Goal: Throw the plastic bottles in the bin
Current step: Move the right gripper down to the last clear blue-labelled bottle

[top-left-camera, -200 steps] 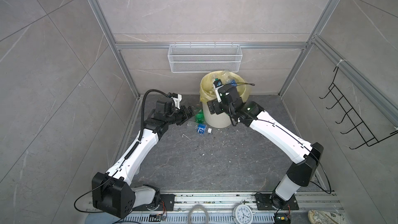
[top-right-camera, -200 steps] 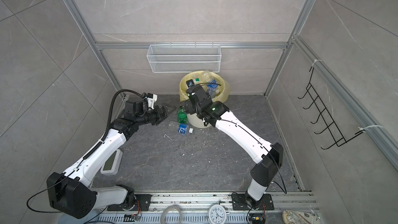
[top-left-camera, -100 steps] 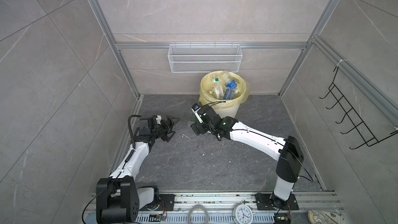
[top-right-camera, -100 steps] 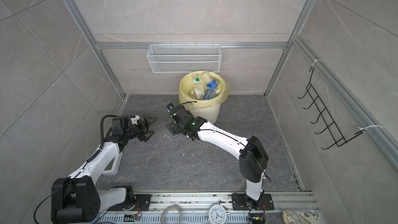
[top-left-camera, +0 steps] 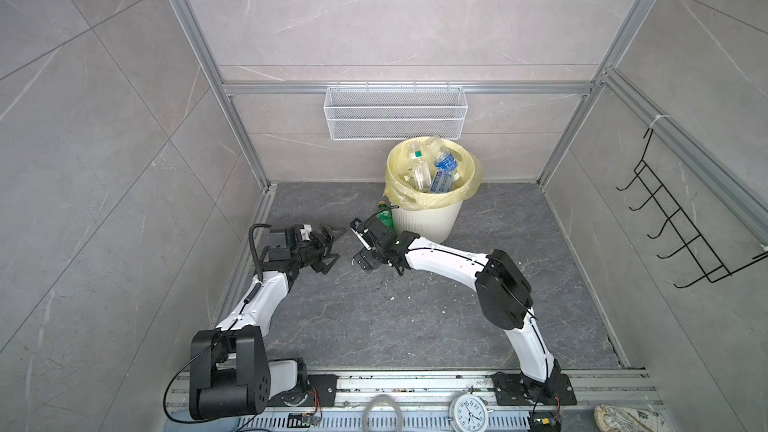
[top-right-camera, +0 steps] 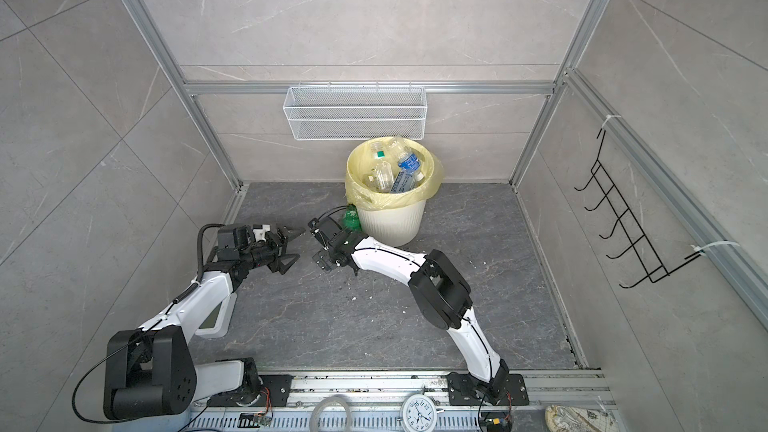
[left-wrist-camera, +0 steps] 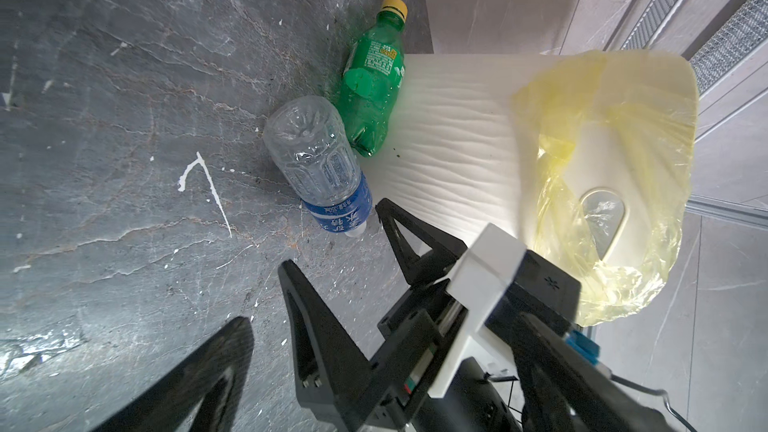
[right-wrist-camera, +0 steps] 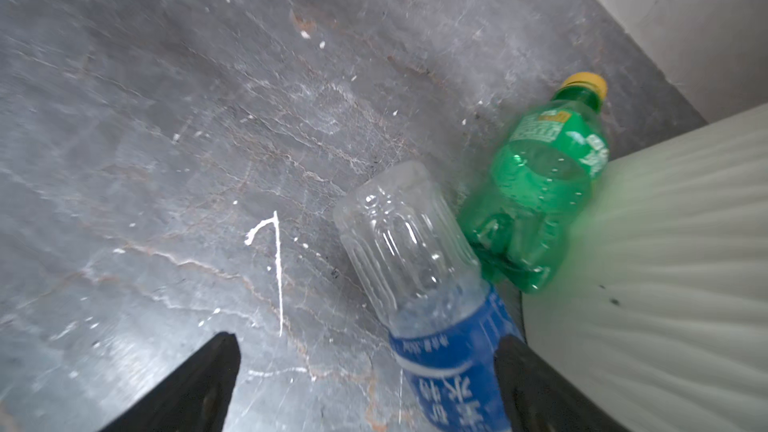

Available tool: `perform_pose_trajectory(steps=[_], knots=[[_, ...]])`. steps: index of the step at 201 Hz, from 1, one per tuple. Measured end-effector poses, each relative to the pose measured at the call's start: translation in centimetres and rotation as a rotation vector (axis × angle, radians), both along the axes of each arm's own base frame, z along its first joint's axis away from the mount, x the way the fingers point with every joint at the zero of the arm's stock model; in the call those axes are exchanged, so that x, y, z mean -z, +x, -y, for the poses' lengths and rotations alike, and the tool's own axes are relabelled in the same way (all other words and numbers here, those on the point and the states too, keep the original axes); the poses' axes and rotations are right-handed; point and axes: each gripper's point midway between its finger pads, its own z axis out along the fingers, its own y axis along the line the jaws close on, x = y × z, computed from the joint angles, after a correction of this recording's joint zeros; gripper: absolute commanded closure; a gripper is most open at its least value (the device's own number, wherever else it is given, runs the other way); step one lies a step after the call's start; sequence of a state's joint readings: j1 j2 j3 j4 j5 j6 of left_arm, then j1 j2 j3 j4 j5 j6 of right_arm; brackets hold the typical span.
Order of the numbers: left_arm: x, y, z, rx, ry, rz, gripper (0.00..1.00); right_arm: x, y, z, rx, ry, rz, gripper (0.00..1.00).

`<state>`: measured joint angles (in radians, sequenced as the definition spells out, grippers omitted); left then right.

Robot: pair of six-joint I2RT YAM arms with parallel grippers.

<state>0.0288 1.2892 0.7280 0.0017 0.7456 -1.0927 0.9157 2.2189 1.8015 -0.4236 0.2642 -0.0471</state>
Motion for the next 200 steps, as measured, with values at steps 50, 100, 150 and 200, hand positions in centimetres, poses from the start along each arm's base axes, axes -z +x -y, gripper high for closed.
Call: perform_pose_trajectory(steps=[50, 100, 150, 200], knots=[[0.7, 0.0, 0.2, 0.016, -0.009, -0.022, 0.0, 1.5, 1.1, 0.5, 0.002, -0.065, 0.018, 0.05], [0.9, 0.0, 0.1, 0.018, -0.008, -0.025, 0.0, 1.8, 2.1, 1.9, 0.026, -0.094, 0.025, 0.11], [0.9, 0.0, 0.1, 0.017, -0.008, -0.024, 0.0, 3.4, 2.1, 3.5, 0.042, -0.138, 0.006, 0.17], [0.9, 0.0, 0.1, 0.018, -0.008, -0.024, 0.0, 4.6, 1.3, 4.1, 0.033, -0.162, -0.03, 0.26]])
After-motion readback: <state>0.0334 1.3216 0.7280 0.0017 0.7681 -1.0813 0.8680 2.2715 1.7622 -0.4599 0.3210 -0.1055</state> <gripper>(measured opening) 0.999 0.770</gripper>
